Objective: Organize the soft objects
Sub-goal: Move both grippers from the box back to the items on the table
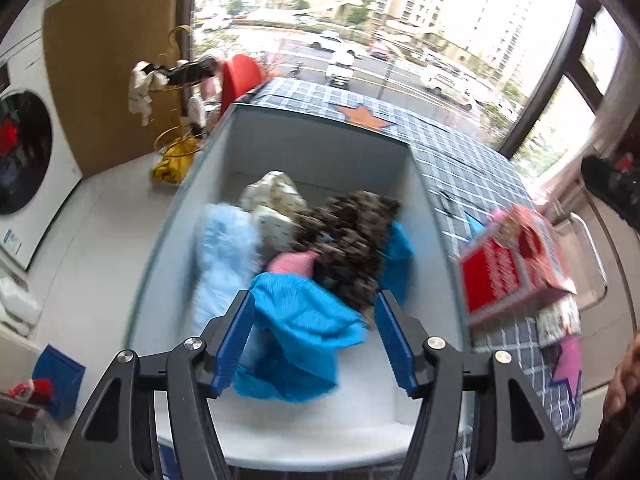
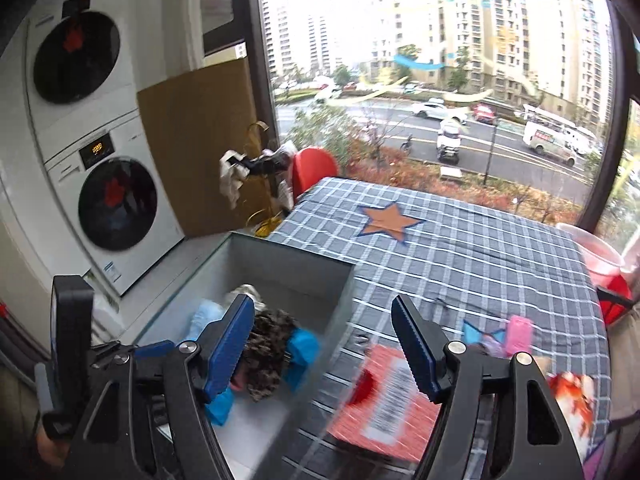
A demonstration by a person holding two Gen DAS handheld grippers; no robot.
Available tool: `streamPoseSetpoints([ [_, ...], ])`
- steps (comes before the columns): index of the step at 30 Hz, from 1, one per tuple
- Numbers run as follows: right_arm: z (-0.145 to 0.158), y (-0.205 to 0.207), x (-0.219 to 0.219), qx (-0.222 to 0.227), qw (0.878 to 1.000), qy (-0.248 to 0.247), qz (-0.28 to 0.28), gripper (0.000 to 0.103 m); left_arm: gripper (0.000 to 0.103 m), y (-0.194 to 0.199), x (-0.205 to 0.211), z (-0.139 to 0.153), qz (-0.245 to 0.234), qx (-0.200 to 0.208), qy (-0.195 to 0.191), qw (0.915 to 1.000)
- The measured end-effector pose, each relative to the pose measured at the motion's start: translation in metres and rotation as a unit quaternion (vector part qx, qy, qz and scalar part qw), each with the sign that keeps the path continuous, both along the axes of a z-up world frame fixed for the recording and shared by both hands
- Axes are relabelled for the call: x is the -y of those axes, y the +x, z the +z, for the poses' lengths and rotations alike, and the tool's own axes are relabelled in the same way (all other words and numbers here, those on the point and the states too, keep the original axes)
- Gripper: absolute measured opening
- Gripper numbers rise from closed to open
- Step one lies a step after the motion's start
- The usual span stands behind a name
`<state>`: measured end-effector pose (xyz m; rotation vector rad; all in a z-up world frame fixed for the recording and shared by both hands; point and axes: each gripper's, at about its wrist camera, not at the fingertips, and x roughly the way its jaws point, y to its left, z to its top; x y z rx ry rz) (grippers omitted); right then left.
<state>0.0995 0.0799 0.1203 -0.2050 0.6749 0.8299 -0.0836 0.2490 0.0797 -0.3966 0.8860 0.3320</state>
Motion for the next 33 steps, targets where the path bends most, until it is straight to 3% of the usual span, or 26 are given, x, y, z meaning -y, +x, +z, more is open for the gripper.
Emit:
streamPoseSetpoints([
  [4,-0.015,0.0,0.063,0.0,0.998,-0.007,-0.056,0.072,0.066,-0.008,0.045,0.013,-0.062,0.025,0.008,0.9978],
  [8,-0.054,-0.005,0.124,-0.03,0.993,-0.042,-0.103,0.072,0.066,-0.007,0.104,0.013,-0.144,0.025,0.006,0.9892],
  [12,-0.102,-0.011,0.171,-0.072,0.985,-0.075,-0.138,0.072,0.068,0.01,0.175,-0.016,-0.222,-0.026,0.001,0.9748],
  [17,-0.143,-0.013,0.229,-0.135,0.969,-0.069,-0.197,0.072,0.068,0.039,0.236,-0.053,-0.27,-0.086,0.01,0.9589],
  [21,-0.139,-0.007,0.255,-0.131,0.966,-0.052,-0.216,0.072,0.068,0.065,0.263,-0.073,-0.279,-0.109,0.042,0.9533],
  [25,-0.111,0.013,0.257,-0.091,0.977,-0.034,-0.191,0.072,0.067,0.087,0.278,-0.08,-0.271,-0.116,0.056,0.954],
  [29,-0.07,0.056,0.234,-0.034,0.989,-0.025,-0.142,0.072,0.068,0.095,0.284,-0.086,-0.268,-0.126,0.054,0.9536],
  [33,-0.064,0.112,0.183,-0.04,0.995,-0.055,-0.071,0.072,0.068,0.092,0.282,-0.09,-0.267,-0.137,0.057,0.9522],
])
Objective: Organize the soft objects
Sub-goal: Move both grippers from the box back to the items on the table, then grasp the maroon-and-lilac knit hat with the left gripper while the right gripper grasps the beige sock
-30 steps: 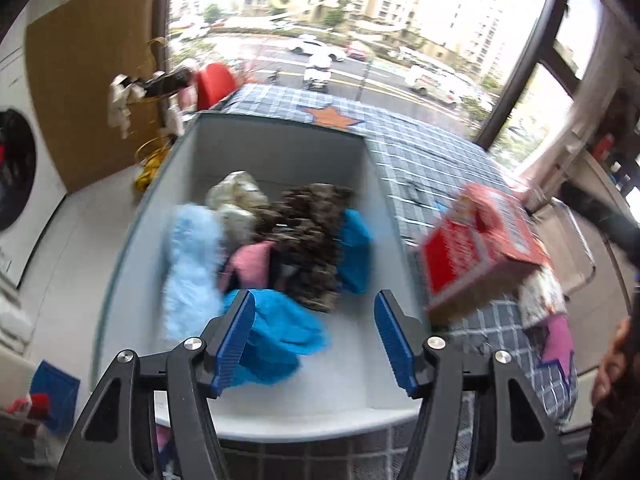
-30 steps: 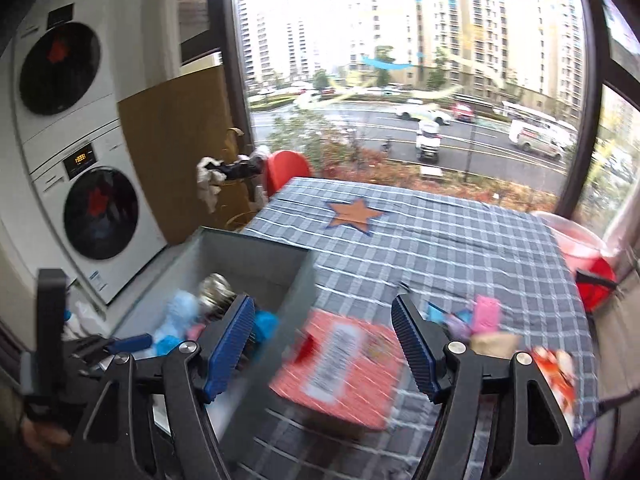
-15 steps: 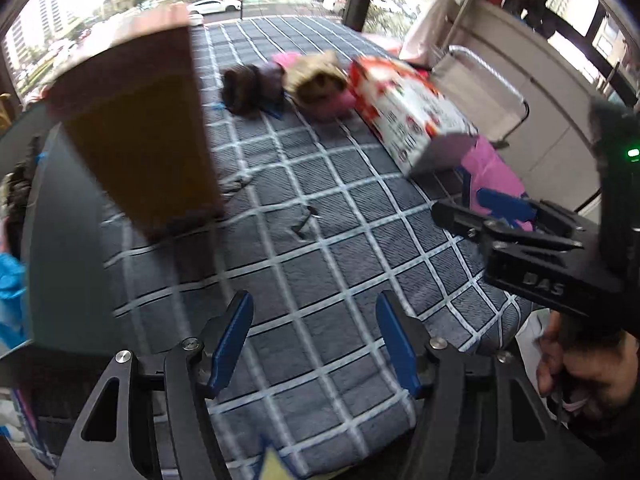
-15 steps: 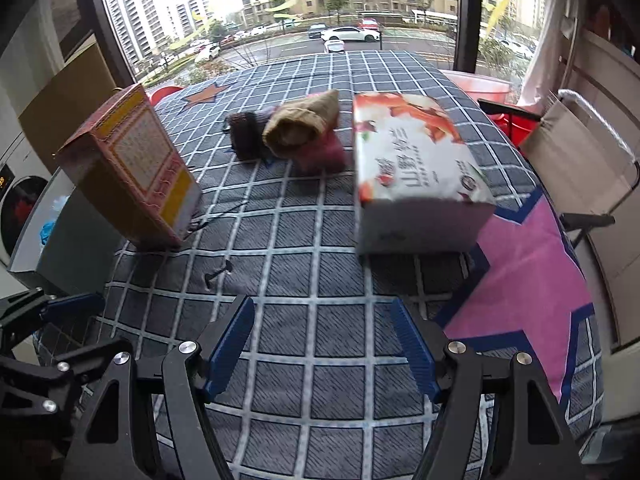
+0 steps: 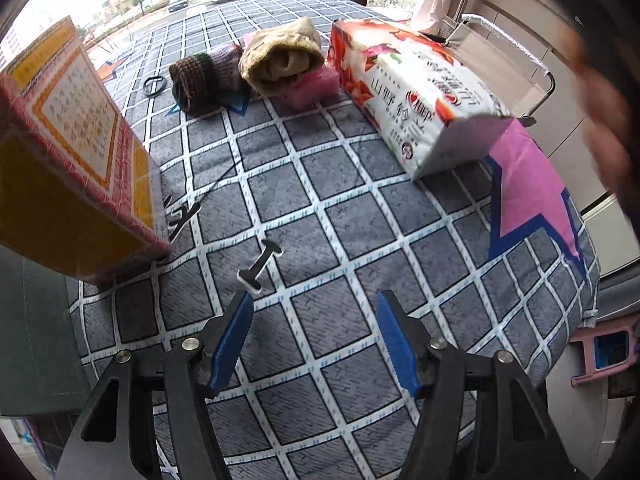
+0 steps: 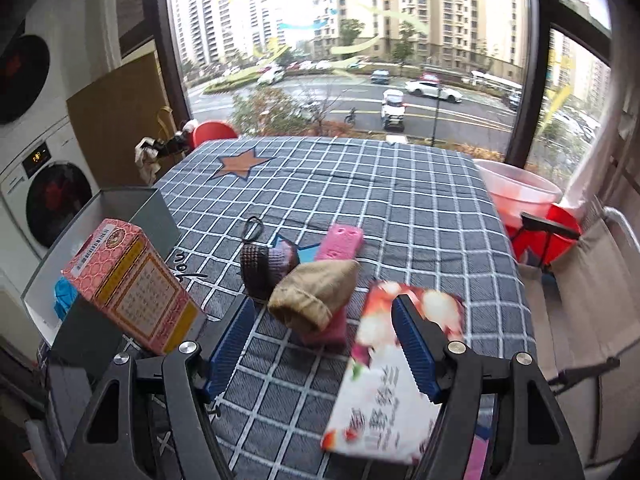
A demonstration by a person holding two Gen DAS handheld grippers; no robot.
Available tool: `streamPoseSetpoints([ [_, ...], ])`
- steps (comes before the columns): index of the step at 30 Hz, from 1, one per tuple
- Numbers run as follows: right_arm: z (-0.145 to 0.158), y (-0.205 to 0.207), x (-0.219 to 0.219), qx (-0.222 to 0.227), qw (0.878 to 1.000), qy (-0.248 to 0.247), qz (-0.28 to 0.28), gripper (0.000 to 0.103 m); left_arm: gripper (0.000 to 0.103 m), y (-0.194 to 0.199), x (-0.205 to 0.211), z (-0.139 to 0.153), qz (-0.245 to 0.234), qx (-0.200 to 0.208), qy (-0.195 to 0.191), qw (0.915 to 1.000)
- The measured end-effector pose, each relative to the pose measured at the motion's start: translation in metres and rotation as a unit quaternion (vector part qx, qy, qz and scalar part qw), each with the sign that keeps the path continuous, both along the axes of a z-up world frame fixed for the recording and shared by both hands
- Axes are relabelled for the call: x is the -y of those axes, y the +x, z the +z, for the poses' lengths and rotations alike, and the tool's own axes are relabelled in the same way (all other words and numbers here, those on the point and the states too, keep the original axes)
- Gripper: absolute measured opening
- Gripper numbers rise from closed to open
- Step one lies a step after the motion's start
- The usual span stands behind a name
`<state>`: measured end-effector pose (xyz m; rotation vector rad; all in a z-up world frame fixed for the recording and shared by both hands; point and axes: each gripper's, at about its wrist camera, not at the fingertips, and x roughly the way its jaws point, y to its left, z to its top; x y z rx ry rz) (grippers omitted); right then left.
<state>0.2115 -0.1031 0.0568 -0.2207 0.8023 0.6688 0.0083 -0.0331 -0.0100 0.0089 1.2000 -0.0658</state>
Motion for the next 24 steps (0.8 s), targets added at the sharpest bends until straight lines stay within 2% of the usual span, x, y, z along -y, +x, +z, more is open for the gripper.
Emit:
streamPoseSetpoints([
  [3,-0.021,0.029,-0.047,-0.014,0.997,-0.061,0.055,0.072,0.068,-0.005,-0.007,0.001,0.006,0.0,0.004,1.0],
  [5,-0.045,0.041,-0.072,-0.033,0.99,-0.107,0.083,0.072,0.068,-0.009,-0.013,-0.001,0.01,-0.001,0.005,0.9999],
  [9,-0.089,0.046,-0.09,-0.048,0.978,-0.182,0.088,0.072,0.068,-0.012,-0.022,-0.002,0.02,-0.007,-0.004,0.9998],
  [12,-0.1,0.049,-0.09,-0.046,0.976,-0.193,0.086,0.071,0.068,-0.009,-0.022,-0.003,0.019,-0.011,-0.011,0.9997],
  [13,-0.101,0.049,-0.09,-0.043,0.976,-0.196,0.084,0.055,0.068,-0.008,-0.021,-0.003,0.018,-0.011,-0.012,0.9997],
  [14,-0.101,0.049,-0.09,-0.037,0.976,-0.2,0.081,0.044,0.068,-0.007,-0.022,-0.003,0.018,-0.01,-0.013,0.9997],
  [16,-0.093,0.045,-0.085,-0.024,0.978,-0.194,0.076,0.034,0.068,-0.007,-0.022,-0.001,0.016,-0.007,-0.012,0.9998],
  [24,-0.035,-0.005,-0.021,0.002,0.996,-0.071,0.047,0.033,0.068,0.02,-0.012,0.003,0.015,0.001,-0.006,0.9999],
])
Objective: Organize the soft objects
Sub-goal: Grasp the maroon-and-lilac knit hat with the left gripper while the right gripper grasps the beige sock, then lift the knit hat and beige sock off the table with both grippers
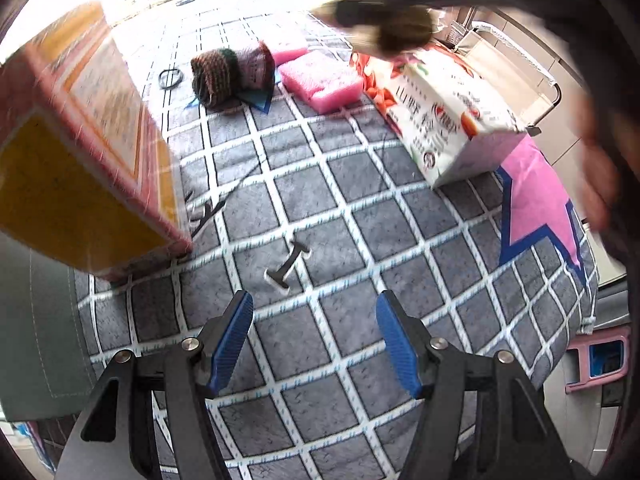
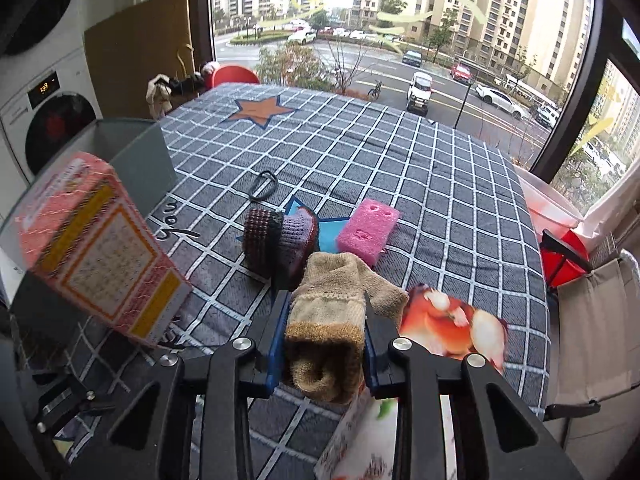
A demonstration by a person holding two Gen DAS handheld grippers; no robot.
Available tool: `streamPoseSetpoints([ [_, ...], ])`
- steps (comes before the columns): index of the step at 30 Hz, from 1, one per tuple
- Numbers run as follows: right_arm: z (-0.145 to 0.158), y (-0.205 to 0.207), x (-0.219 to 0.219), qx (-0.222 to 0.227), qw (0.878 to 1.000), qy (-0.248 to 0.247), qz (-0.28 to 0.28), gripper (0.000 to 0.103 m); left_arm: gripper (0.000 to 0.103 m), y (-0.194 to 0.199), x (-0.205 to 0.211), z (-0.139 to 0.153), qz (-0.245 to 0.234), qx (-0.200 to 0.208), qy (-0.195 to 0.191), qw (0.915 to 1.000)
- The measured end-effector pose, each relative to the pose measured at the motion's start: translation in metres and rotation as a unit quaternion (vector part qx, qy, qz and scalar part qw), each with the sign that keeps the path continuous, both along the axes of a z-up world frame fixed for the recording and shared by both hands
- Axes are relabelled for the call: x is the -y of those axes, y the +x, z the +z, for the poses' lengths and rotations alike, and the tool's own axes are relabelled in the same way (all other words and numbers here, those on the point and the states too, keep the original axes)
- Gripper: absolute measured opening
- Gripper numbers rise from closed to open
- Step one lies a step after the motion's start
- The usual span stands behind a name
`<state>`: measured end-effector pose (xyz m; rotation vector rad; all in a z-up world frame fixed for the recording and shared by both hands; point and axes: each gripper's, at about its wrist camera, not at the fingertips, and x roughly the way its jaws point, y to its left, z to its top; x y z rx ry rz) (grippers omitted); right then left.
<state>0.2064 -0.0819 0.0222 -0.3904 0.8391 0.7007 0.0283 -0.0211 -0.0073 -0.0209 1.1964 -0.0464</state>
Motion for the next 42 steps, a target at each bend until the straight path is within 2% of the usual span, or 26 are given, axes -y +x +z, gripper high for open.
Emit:
streamPoseSetpoints([
  [5,0.016,-0.045,0.079,0.001,0.996,0.065,-0.061,0.033,0.068,0.028,0.008,0.013,0.01,0.022,0.011,0.9996],
  [9,0.001,-0.069,0.134,-0.017,0.988,0.069,-0.134,0.033,0.068,0.063,0.013,0.029,0.036,0.052,0.027,0.9976],
  [12,-0.024,-0.082,0.16,-0.051,0.981,0.075,-0.173,0.033,0.069,0.092,0.012,0.04,0.076,0.078,0.041,0.9932],
  [16,-0.051,-0.092,0.162,-0.073,0.977,0.067,-0.186,0.033,0.076,0.126,-0.005,0.05,0.14,0.116,0.067,0.9811],
  [18,-0.057,-0.095,0.16,-0.076,0.977,0.073,-0.184,0.033,0.079,0.139,-0.016,0.049,0.161,0.12,0.075,0.9768],
  [21,-0.064,-0.096,0.157,-0.074,0.978,0.075,-0.178,0.033,0.079,0.154,-0.03,0.039,0.174,0.103,0.062,0.9774],
  [26,-0.074,-0.099,0.165,-0.074,0.978,0.086,-0.174,0.033,0.08,0.174,-0.038,0.017,0.196,0.078,0.08,0.9743],
  [31,-0.076,-0.099,0.168,-0.075,0.978,0.096,-0.17,0.033,0.081,0.194,-0.057,-0.007,0.234,0.049,0.06,0.9691],
  [32,-0.077,-0.098,0.17,-0.078,0.977,0.101,-0.169,0.033,0.079,0.196,-0.061,-0.012,0.244,0.044,0.055,0.9672],
  [33,-0.078,-0.097,0.17,-0.078,0.977,0.103,-0.168,0.033,0.069,0.197,-0.064,-0.015,0.251,0.043,0.05,0.9657],
  [34,-0.078,-0.096,0.171,-0.078,0.977,0.104,-0.167,0.033,0.066,0.196,-0.066,-0.017,0.256,0.043,0.049,0.9645],
  [36,-0.079,-0.096,0.17,-0.076,0.978,0.103,-0.165,0.033,0.052,0.189,-0.064,-0.011,0.251,0.054,0.053,0.9649],
  [38,-0.079,-0.096,0.169,-0.074,0.978,0.102,-0.164,0.033,0.05,0.179,-0.058,-0.003,0.239,0.061,0.048,0.9679],
  [42,-0.079,-0.095,0.168,-0.073,0.978,0.095,-0.168,0.033,0.05,0.145,-0.034,0.016,0.202,0.084,0.08,0.9725],
])
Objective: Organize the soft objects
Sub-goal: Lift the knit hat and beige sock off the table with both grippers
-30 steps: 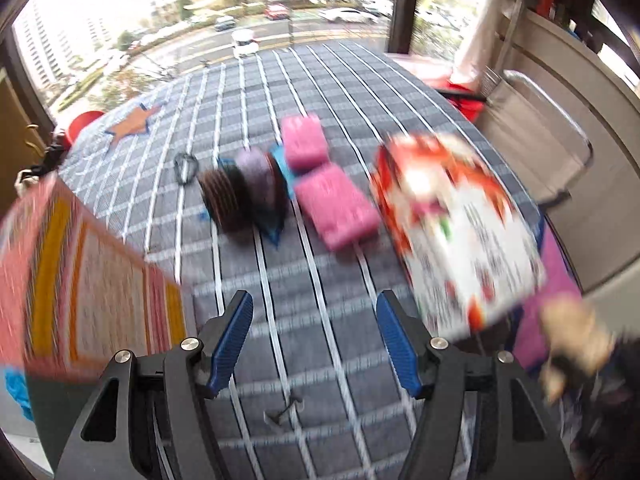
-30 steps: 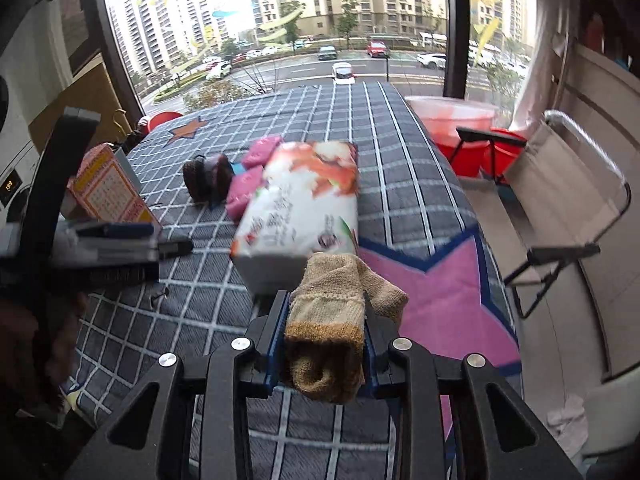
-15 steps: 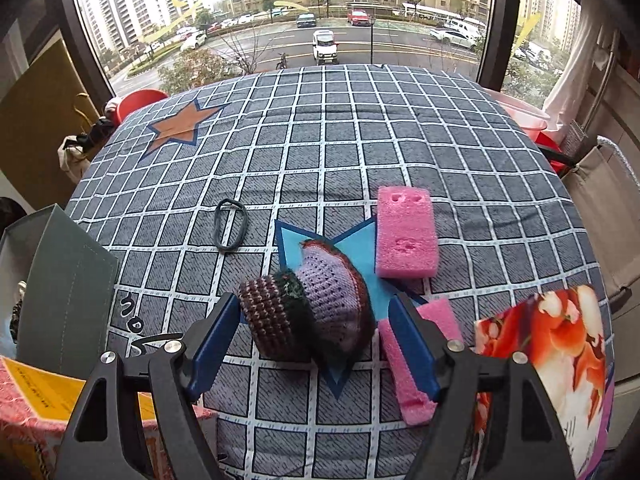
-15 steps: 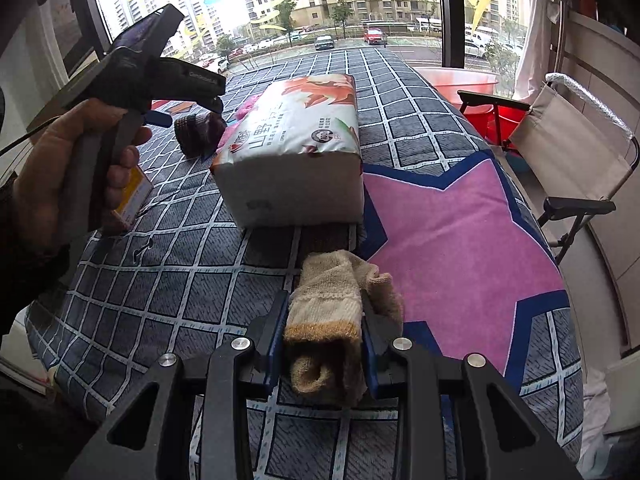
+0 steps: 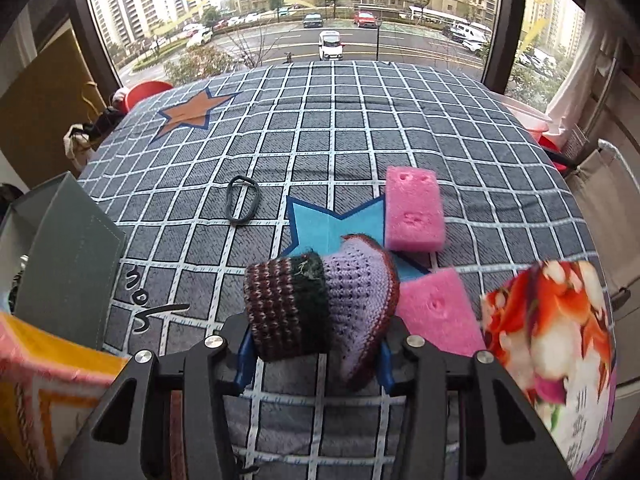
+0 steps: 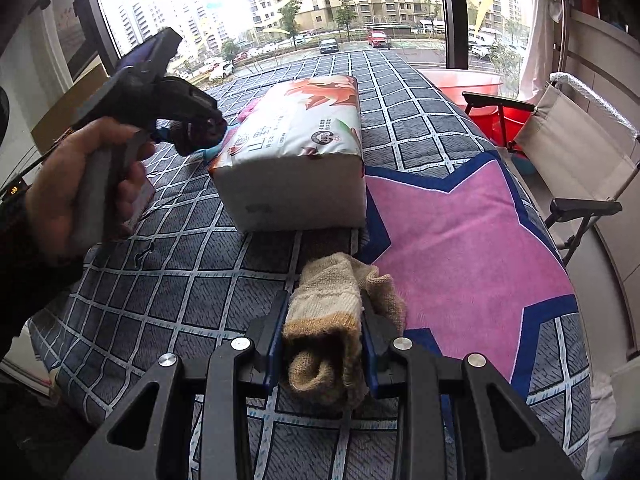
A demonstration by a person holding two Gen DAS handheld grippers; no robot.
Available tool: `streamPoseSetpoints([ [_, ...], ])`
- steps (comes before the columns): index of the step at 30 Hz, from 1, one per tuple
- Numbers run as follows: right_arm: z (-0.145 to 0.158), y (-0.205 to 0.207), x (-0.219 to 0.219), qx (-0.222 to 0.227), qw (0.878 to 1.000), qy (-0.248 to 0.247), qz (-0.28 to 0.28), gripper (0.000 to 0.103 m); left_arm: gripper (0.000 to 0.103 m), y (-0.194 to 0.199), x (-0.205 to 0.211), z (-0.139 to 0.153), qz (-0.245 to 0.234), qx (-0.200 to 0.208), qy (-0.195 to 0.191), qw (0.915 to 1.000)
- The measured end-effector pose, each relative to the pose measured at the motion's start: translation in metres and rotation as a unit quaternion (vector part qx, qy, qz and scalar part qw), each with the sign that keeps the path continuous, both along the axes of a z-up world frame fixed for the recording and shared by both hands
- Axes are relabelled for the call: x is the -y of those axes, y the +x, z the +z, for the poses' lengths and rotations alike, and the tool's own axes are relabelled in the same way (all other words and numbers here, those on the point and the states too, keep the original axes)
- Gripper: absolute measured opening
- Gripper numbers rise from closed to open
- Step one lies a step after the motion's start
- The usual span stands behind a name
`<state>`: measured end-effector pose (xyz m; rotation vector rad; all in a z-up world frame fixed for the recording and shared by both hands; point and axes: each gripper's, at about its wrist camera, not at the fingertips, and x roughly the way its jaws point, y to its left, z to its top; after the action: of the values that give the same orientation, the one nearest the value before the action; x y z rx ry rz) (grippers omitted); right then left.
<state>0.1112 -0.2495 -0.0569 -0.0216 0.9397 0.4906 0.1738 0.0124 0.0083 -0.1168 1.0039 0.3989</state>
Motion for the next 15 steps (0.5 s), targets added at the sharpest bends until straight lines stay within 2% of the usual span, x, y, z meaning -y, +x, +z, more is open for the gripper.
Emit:
streamPoseSetpoints([
  [4,0.0,-0.003,-0.009,0.006,1.0,-0.029,0.0,0.034,0.05,-0.04,0.019,0.019,-0.043,0.011,0.005,0.999],
  [6,0.0,-0.005,-0.013,0.007,0.999,-0.037,0.0,0.038,0.05,-0.066,0.035,0.024,-0.084,0.006,0.014,0.9964],
  [8,0.0,-0.007,-0.016,0.007,0.999,-0.044,-0.002,0.043,0.05,-0.089,0.048,0.019,-0.127,-0.007,0.021,0.9916],
  [10,0.0,-0.009,-0.02,0.013,0.998,-0.055,-0.004,0.043,0.05,-0.112,0.057,0.006,-0.166,-0.029,0.02,0.9855],
  [13,-0.001,-0.01,-0.024,0.015,0.998,-0.065,-0.012,0.043,0.05,-0.131,0.056,-0.019,-0.193,-0.065,-0.02,0.9788],
  [15,-0.001,-0.009,-0.024,0.012,0.998,-0.064,-0.017,0.043,0.052,-0.138,0.057,-0.022,-0.205,-0.05,-0.014,0.9774],
])
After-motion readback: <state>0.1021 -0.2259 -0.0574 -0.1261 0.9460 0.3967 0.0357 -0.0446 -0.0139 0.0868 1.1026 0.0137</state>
